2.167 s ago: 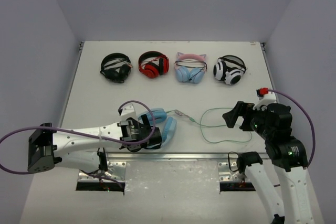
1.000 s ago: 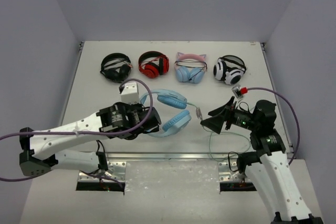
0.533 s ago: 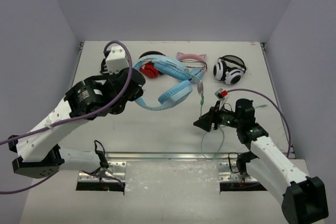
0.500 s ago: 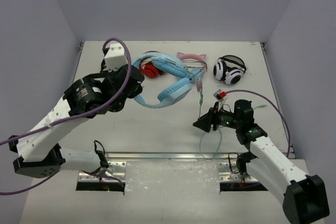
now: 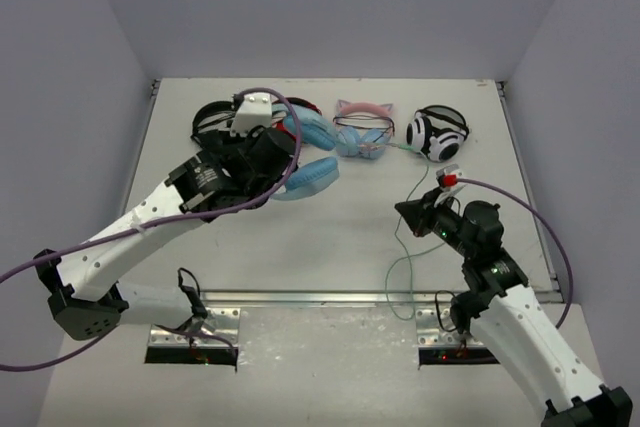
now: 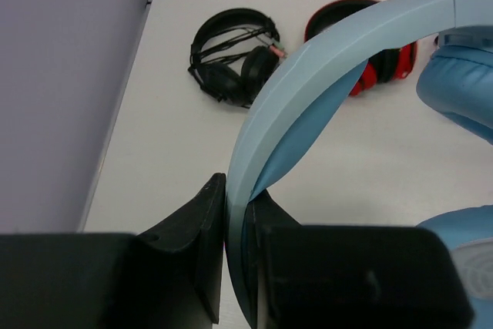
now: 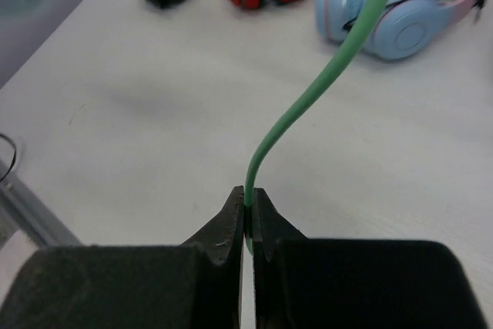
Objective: Wrap the headphones
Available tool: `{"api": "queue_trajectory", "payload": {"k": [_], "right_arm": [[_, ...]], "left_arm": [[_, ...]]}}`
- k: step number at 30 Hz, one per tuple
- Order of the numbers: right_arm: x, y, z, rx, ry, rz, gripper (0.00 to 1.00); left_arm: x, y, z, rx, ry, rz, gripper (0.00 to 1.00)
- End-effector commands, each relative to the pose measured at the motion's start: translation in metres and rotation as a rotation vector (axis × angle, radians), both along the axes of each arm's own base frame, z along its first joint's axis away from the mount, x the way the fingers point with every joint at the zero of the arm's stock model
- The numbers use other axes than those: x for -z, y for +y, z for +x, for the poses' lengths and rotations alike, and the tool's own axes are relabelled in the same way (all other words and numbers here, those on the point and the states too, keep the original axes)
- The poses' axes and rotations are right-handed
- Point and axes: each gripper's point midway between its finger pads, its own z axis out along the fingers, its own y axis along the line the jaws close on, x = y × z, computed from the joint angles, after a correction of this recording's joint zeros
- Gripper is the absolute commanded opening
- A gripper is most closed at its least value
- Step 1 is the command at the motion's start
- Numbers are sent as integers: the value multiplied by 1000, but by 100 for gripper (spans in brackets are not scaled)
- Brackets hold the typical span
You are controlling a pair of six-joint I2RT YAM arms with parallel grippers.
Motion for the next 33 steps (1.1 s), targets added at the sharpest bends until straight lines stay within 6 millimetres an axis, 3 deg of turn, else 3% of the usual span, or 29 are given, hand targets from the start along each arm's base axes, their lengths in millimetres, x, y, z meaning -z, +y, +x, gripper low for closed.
{"api": "queue_trajectory", "payload": {"k": [1,2,3,4,5,8,11,13,15,16,18,23,27,29,33], "right_arm": [[-38,-49,26,283,-87,-123,1],[-54,-53,28,306,-112,-122,1],[-59,-62,32,359,-110,-134,1],[-62,-64,32,370,-105,-145,1],[-77,-65,34,379,-127,-137,1],[-96,-64,38,368,-182,-150,1],[-113,-48,38,263,-261,-158,1],[-126,-33,36,166,-297,-161,1],[-130,-15,27,37,-308,-178,1],[-134,3,15,-114,-318,-185,1],[-136,16,3,-233,-314,-200,1],[-119,39,-11,-415,-255,-343,1],[-113,80,-42,-647,-262,-359,1],[-111,95,-46,-688,-290,-377,1],[-121,106,-29,-652,-351,-394,1]], "left_arm": [[1,1,9,39,-69,55,0],[3,-10,14,86,-85,26,0],[20,-14,14,137,-46,85,0],[25,-18,13,172,-41,81,0],[27,-22,15,186,-50,71,0],[54,-30,14,264,13,141,0],[82,-51,10,394,95,184,0],[88,-54,8,381,107,218,0],[94,-54,9,372,126,242,0],[96,-55,10,370,131,250,0],[100,-53,14,342,139,283,0],[97,-63,21,345,157,302,2],[97,-82,28,404,175,297,5],[91,-96,32,466,160,290,3],[90,-134,24,686,155,195,1]]}}
